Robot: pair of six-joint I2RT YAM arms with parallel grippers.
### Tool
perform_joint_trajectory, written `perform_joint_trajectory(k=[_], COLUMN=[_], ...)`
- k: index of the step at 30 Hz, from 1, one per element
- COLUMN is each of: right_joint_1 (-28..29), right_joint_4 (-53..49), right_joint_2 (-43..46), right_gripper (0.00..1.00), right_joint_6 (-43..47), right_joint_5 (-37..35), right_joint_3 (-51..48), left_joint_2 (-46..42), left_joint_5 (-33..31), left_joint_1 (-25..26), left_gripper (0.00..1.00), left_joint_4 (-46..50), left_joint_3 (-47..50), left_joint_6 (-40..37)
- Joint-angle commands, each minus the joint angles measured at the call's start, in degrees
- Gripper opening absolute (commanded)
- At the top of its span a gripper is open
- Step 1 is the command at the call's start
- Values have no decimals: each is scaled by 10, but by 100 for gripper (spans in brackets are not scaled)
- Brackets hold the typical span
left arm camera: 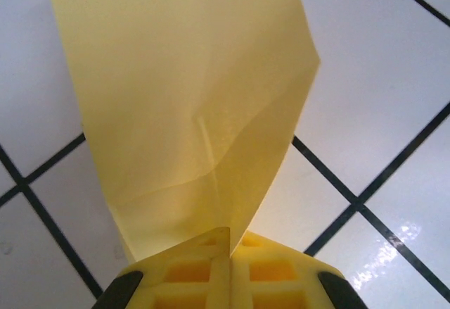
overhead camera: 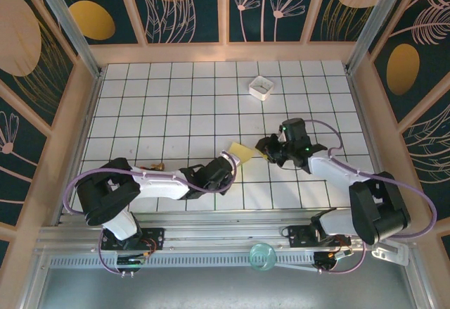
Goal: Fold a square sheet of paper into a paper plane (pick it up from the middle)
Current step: Perform the fifth fold on the wing at the bottom-center of the table.
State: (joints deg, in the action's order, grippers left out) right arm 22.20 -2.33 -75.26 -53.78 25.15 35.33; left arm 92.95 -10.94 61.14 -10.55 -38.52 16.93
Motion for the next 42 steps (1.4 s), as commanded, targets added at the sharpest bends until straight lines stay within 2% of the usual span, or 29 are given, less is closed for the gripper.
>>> perform_joint_trajectory(k=[1,4,13,19,23,28,33,42], right_joint_1=[-12,-12,-6,5,20,22,22,18], right_joint_4=[-43,-43,-28,-55,-33,18,5,-7], right_joint_2=[5,-3,-10,3,-6,-24,-68,-87], right_gripper=[27,28,30,34,37,43,44,43], right_joint_6=[67,93,157,181,148,88,95,114], right_joint_5=[-21,-19,8,-6,11,41,38,-6], right_joint_3=[20,28,30,35,25,12,28,32], left_joint_2=[-20,-18,-30,-20,-10,-5,-6,-15], left_joint_5=[46,60,34,58,83,77,78,67], left_joint_1=[2,2,0,-19,-20,-19,-20,-19], left_gripper=[6,6,8,8,7,7,7,7], left_joint_4=[-67,-97,-100,-96,-103,-91,-93,-87], left_joint_3=[32,43,42,34,31,28,29,31], left_joint_6=[25,44,79,106,110,96,97,88])
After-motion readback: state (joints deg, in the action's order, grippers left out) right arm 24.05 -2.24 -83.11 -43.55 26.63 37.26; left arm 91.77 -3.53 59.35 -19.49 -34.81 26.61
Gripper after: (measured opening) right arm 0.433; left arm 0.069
